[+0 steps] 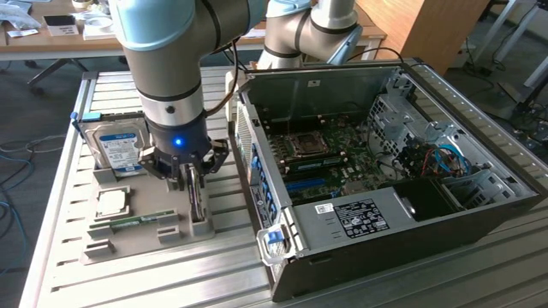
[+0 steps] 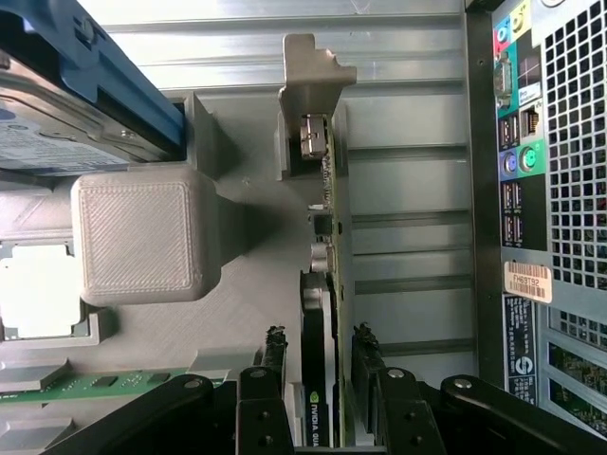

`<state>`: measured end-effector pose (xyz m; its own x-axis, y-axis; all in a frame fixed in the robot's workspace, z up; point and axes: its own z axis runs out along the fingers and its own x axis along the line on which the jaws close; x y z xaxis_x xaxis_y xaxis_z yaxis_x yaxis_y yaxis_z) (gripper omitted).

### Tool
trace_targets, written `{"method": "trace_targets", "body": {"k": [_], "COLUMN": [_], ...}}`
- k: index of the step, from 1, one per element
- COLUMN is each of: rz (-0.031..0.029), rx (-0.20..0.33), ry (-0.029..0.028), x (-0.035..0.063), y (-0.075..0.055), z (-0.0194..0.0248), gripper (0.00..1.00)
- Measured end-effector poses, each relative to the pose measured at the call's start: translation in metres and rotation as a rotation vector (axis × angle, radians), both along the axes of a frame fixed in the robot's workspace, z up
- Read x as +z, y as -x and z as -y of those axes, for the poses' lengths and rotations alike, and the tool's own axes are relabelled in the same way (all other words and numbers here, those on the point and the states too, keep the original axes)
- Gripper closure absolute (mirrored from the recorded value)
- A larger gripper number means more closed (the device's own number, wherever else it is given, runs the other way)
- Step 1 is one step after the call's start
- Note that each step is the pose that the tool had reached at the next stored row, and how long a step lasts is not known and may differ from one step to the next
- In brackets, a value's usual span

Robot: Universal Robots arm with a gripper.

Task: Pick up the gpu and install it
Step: 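Pick up the gpu and move the gpu toward the slot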

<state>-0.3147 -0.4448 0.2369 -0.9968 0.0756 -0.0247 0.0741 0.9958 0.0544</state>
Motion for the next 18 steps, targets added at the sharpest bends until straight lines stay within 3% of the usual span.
{"method": "trace_targets", "body": {"k": [9, 18], "rz": [-0.0001, 0.0001], "rx": [0.0, 0.0], "ry": [0.0, -0.0001], "x": [-0.0074, -0.0076], "y": [0.0, -0.0002], "z": [0.0, -0.0001], "gripper": [0.58, 0.58]}}
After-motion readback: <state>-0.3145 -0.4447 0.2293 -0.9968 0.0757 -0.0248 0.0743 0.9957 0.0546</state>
